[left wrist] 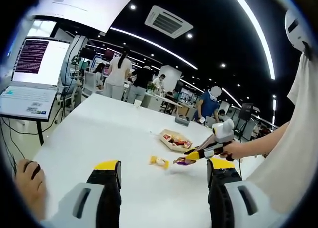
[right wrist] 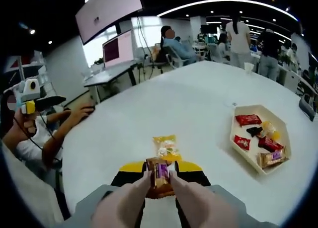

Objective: Place the target food into the container with the food tongs after gripping and lifting it, then release it inside without dropping or visibly crushing the food.

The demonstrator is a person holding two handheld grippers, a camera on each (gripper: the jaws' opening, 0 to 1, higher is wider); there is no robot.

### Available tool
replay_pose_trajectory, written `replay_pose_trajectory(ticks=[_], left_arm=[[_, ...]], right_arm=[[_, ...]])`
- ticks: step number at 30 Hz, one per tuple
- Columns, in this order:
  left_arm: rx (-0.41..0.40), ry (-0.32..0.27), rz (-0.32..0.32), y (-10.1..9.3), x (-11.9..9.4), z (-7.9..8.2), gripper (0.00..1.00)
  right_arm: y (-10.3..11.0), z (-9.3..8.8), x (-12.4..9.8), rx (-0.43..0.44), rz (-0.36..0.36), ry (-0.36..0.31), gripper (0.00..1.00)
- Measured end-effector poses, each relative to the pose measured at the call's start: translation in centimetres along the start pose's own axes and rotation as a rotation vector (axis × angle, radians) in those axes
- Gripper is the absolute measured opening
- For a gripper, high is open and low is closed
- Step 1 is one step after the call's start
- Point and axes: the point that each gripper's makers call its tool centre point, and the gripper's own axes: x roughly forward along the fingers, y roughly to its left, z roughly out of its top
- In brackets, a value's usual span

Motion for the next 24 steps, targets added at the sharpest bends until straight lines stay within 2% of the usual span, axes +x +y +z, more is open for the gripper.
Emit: replay_pose_trajectory(ticks=[5,10,20,24], left_arm=[[-0.011,-0.017,0.003,0.2,-0.1,0.5,0.68],[0.012,-0.005,-0.013,-0.6,0.1,0.8,0.63],[-0.003,0.0,-0.007,-1.0,-0.3,-0.2,0.64],[-0.016,-0.016,0.0,-0.9,-0.4,-0.1,0.64]], right_arm=[[-0.6,0.7,-0.3,0.022,-0.016,-0.034,0.22],[-1.4,0.7,-0.8,0.03,-0.03,-0.041,0.22],[-3.3,1.1,-2.0,0.048,-0.07,-0.061,0.22],[-3.6,1.4,-2.4,0.057,-0.075,-0.069,0.22]])
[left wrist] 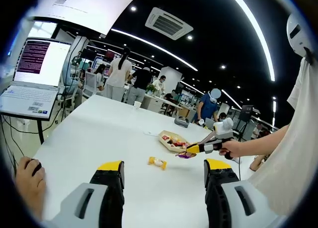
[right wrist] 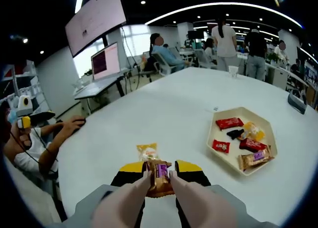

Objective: Place the target food into the container with the food tongs after gripping and lifting it, then release it inside without dropping or visibly crushing the food.

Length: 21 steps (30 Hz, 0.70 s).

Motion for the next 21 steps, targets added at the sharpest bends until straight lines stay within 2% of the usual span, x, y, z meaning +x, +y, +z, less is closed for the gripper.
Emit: replay_pose_trajectory(ticks=[5,8,21], left_arm=[[-0.001,-0.014,0.0,0.0,0.1,0.4,0.64],[0.0,0.006,-0.003,0.1,0.6,0.1,0.64],[-0.018,0.002,0.002,0.2,0.6,-0.5,0.64]], right_arm=[[-0.1,0.8,-0.1,0.0,-0.005,-0.023,0.22],[-0.1,1.1,-0.2,-0.003,-0.005,-0.033,0.22],[-1.7,1.8,-0.8,0.007,-0.032,-0.034,0.22]])
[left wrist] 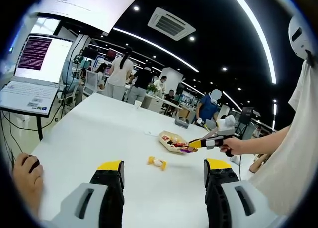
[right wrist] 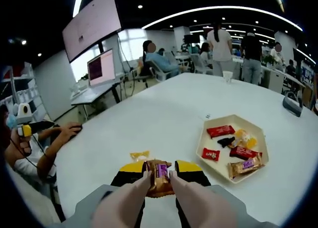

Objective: Place the target food into the container with the food tongs after gripping and lifting it, then release it inside without dropping or visibly crushing the food.

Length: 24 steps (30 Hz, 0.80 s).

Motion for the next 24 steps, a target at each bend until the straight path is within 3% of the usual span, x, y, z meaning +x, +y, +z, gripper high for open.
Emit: replay_pose_trajectory(ticks=[13,17,21,24], left_arm=[[-0.025,-0.047,0.007,0.9,0.2,1.6,0.63],[0.002,-0.018,0.022,1.3,0.4,1.3,0.62],[0.109,0.088,0.065,2.0,0.6,-0.1,0.62],[0.115,0.092,0.052,1.8,0.9,-0.1,0.62]], right_arm=[[0.2,1.1,0.9,-0.006,0.007,-0.004,0.22],[0.0,1.7,1.1,-0.007,0.005,-0.01,0.22],[-0.2,2.0,1.3,-0.01,0.001,-0.012,0.22],[-0.3,2.1,1.4,-0.012,-0.003,-0.011,0.22]])
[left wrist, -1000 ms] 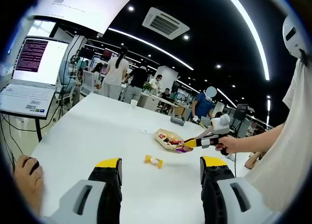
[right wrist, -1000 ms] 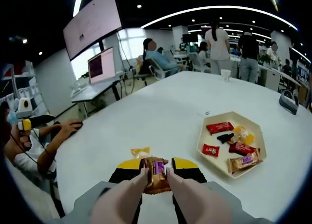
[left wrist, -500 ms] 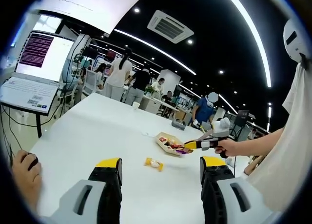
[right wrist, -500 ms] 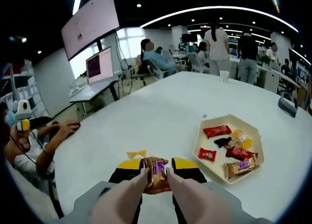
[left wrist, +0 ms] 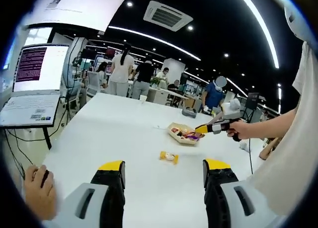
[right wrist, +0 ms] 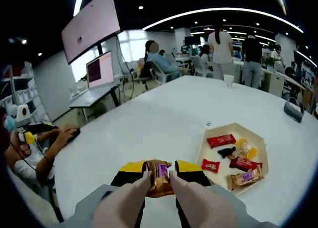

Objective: Place the target food into the container with the food tongs after gripping and lifting it, then release it inside without dropping or visibly crushing the food.

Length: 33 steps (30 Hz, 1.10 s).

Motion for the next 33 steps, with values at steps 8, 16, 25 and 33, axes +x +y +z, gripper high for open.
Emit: replay_pose_trajectory(ticks=[8,16,25,33], left_arm=[[0.0,0.004,-0.02,0.1,0.5,0.1,0.62],[-0.002,0.004,-0.019,0.5,0.3,0.1,0.62],[-0.007,0.01,-0.028,1.0,0.7,0.0,0.62],[-0.022,0.017,-0.045,1.2,1.8,-0.1,0.62]], right_arm=[[-0.6,0.5,0.2,0.001,-0.015,-0.001,0.21],[-1.5,1.1,0.3,0.008,-0.033,-0.009,0.21],[-2.4,1.4,0.5,0.032,-0.069,-0.009,0.21],[-3.7,1.9,0.7,0.03,-0.1,0.0,0.21]])
